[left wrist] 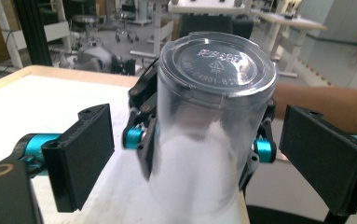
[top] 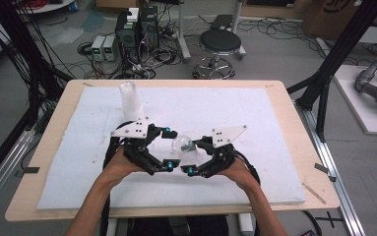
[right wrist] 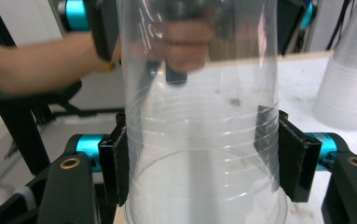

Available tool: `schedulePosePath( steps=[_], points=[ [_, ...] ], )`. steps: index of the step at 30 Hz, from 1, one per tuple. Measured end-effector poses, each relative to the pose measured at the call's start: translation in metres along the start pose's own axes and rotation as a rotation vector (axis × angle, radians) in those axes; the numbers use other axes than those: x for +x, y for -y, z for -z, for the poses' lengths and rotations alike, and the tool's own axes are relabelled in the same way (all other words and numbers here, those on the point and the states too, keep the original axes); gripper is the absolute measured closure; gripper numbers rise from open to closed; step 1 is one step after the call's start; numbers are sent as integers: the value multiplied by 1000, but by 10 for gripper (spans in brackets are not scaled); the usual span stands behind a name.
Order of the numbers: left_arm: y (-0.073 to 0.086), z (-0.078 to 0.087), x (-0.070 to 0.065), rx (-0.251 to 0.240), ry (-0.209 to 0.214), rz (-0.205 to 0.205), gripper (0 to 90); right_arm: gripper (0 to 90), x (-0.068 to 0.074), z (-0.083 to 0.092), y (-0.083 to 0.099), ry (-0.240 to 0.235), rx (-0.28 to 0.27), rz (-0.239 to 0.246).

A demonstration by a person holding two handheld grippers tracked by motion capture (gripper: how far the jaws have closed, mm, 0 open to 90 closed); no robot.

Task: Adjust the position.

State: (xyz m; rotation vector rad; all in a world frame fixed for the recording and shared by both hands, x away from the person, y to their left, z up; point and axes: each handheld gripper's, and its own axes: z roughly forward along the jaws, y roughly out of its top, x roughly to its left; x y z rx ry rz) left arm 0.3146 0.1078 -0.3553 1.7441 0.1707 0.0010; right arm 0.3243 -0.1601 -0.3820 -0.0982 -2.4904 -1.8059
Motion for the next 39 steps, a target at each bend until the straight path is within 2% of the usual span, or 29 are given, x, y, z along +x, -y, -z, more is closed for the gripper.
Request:
schedulePosePath(
  steps=[1,2,3,4,5,6,7,9,10,11,14,15,16,17,19,20,22,23,26,27,29,30,31,33,37,39],
  points=[
    [-5,4,0,58,-14,-9,101,328,1,1,-2,8,32,-3],
    [-5,4,0,58,-14,-9,101,328,1,1,-2,8,32,-3],
    [-12,7,0,126,-21,-33,101,328,2,2,-9,20,95,-1],
    [-12,7,0,126,-21,-33,102,328,2,2,-9,20,95,-1],
    [-15,9,0,158,-19,-37,103,327,3,4,-15,27,156,7],
    [-19,10,-1,195,-18,-45,103,327,4,4,-19,25,186,7],
    [-26,11,-1,278,-24,-69,104,328,4,4,-22,27,214,5],
    [-32,10,-1,362,-29,-88,104,329,5,4,-28,31,274,0],
    [-32,10,-1,362,-29,-88,105,329,5,4,-28,31,274,0],
    [-37,8,-1,435,-27,-100,106,329,5,3,-33,28,332,-3],
    [-42,6,-1,547,-20,-125,112,331,5,0,-40,31,427,-10],
    [-42,6,-1,547,-20,-125,114,331,4,-1,-42,35,454,-13],
    [-43,5,-1,578,-18,-133,114,331,4,-1,-42,35,454,-13],
    [-45,4,-1,604,-18,-136,117,332,3,-2,-46,38,506,-23],
    [-48,2,-1,648,-7,-141,120,332,2,-3,-50,45,543,-29],
    [-50,1,-1,688,-5,-147,123,333,2,-4,-52,49,557,-29],
    [-51,1,0,703,-6,-147,123,333,1,-4,-54,51,572,-40],
    [-52,1,2,728,-9,-139,123,334,0,-5,-57,52,603,-45],
    [-53,0,4,765,-12,-127,123,334,1,-7,-61,46,649,-49],
    [-53,0,4,765,-12,-127,123,334,1,-7,-61,46,649,-49],
    [-53,-1,7,792,-9,-104,123,334,0,-9,-63,53,689,-42],
    [-53,-1,7,792,-9,-104,123,334,0,-9,-63,53,689,-42],
    [-53,-2,8,799,-5,-101,123,335,1,-10,-64,56,718,-50],
    [-53,-6,10,817,5,-90,123,336,2,-11,-65,59,739,-51],
    [-53,-11,9,829,12,-97,125,337,1,-14,-64,60,761,-51],
    [-53,-18,9,831,30,-104,126,337,2,-16,-63,61,779,-52]
  ],
)
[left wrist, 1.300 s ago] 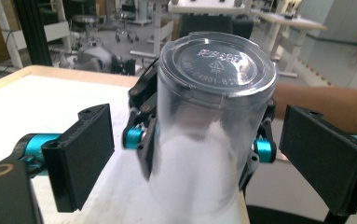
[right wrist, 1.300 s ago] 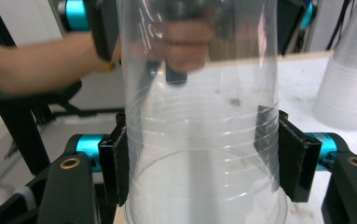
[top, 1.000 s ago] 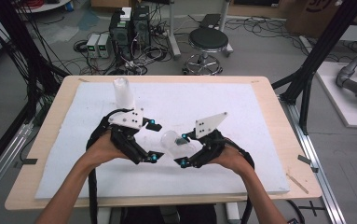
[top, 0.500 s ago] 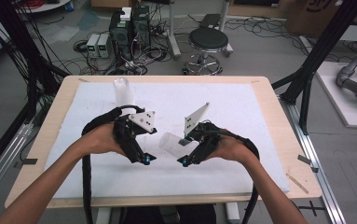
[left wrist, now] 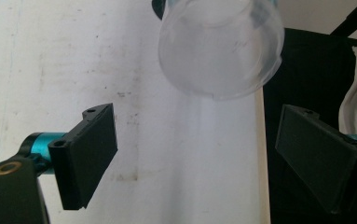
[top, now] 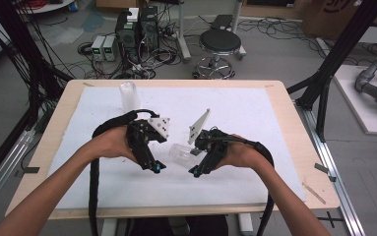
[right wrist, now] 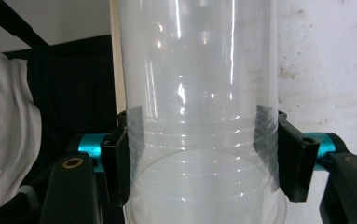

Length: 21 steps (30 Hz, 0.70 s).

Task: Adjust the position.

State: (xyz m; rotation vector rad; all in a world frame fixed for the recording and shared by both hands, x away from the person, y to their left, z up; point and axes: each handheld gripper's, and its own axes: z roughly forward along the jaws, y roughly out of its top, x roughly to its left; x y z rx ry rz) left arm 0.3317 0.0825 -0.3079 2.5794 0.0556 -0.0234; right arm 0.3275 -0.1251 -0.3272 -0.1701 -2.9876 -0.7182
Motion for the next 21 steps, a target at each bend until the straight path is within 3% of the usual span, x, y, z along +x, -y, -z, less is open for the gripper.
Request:
schedulePosePath(
  steps=[8,18,21],
  points=[
    [-11,-11,0,19,22,-15,154,337,1,-3,-2,-3,10,10],
    [-15,-14,1,30,40,-9,220,339,0,-3,-3,-1,19,13],
    [-17,-15,2,33,49,-25,235,339,0,-4,-3,-5,24,17]
  ],
)
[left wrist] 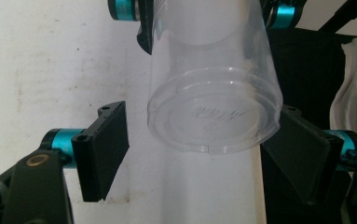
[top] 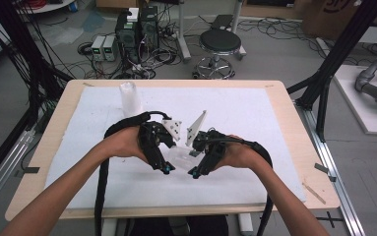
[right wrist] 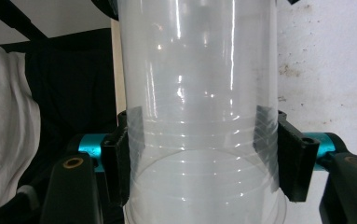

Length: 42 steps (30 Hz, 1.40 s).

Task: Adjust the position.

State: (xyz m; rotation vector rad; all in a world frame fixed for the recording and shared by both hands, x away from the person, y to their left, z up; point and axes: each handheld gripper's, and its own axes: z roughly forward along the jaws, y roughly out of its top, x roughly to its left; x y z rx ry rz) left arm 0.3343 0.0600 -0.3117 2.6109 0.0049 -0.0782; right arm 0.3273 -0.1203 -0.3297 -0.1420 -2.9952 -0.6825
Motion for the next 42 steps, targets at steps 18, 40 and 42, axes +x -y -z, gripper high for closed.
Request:
schedulePosePath(
  steps=[18,40,42],
  points=[
    [0,-2,0,-38,31,-6,406,339,0,0,0,4,-7,1],
    [4,-1,0,-39,21,-10,421,131,-1,-3,1,10,-57,1],
    [4,0,1,-41,19,-14,420,131,-1,-3,2,13,-69,6]
  ],
)
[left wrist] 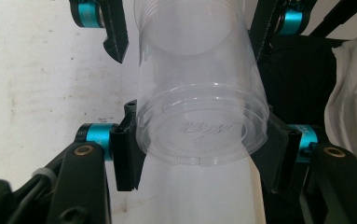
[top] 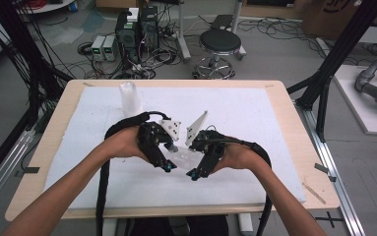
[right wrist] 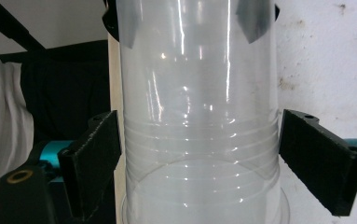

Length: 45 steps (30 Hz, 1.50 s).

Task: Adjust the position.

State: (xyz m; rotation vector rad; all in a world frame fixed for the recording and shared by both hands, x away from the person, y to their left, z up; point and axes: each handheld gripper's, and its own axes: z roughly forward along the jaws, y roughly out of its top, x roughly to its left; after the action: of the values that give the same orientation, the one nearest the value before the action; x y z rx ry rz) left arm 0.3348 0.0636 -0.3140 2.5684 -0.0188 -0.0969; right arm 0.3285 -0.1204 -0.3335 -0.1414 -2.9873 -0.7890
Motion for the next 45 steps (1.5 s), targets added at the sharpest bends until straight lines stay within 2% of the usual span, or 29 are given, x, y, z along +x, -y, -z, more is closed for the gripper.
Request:
schedulePosePath(
  steps=[3,4,7,9,10,12,13,14,15,16,19,20,21,23,25,26,28,30,31,32,33,35,38,39,42,44,45],
  points=[
    [3,0,-1,-31,3,15,421,131,0,2,1,0,-24,4],
    [4,0,0,-40,6,18,421,131,-1,4,2,0,-58,18],
    [10,-3,0,-62,2,26,420,131,-1,8,3,-2,-112,11],
    [17,-5,-1,-102,1,34,421,131,-1,11,6,2,-152,12],
    [17,-5,-1,-102,1,34,421,131,-1,11,6,2,-152,12],
    [22,-5,-1,-144,-3,43,421,131,-2,15,11,6,-199,5],
    [26,-5,-1,-164,-5,49,421,131,-2,15,11,6,-199,5],
    [28,-5,-1,-178,-8,53,421,131,-2,16,12,12,-222,8],
    [32,-5,-2,-205,-13,56,421,131,-2,20,17,15,-275,3],
    [36,-5,-3,-231,-12,61,421,131,-2,20,17,15,-275,3],
    [48,-7,-4,-287,-23,72,421,131,-3,26,23,9,-367,-13],
    [52,-7,-4,-309,-27,74,421,131,-4,28,28,21,-408,-23],
    [56,-8,-5,-338,-27,74,421,131,-4,28,28,21,-408,-23],
    [64,-8,-5,-395,-42,78,421,131,-4,32,35,32,-465,-32],
    [71,-9,-6,-446,-55,91,421,131,-4,33,37,34,-483,-37],
    [75,-10,-6,-473,-63,96,420,131,-4,35,41,41,-523,-41],
    [81,-11,-7,-531,-78,98,420,131,-4,36,44,42,-542,-45],
    [87,-13,-9,-602,-78,108,421,131,-4,36,50,42,-601,-58],
    [89,-13,-9,-620,-83,112,421,131,-4,36,50,42,-601,-58],
    [90,-14,-9,-640,-89,110,421,132,-3,34,53,40,-631,-61],
    [91,-14,-10,-663,-92,114,421,132,-3,34,53,40,-631,-61],
    [94,-15,-11,-710,-96,117,421,132,-2,32,57,37,-666,-59],
    [96,-17,-11,-752,-102,110,420,132,-1,25,64,38,-726,-60],
    [96,-17,-11,-758,-102,111,420,132,-1,25,64,38,-726,-60],
    [97,-19,-12,-797,-102,110,420,133,0,21,69,27,-765,-67],
    [98,-20,-12,-817,-102,108,421,133,0,17,75,13,-809,-77],
    [98,-21,-13,-819,-104,108,421,133,0,17,75,13,-809,-77]
  ],
)
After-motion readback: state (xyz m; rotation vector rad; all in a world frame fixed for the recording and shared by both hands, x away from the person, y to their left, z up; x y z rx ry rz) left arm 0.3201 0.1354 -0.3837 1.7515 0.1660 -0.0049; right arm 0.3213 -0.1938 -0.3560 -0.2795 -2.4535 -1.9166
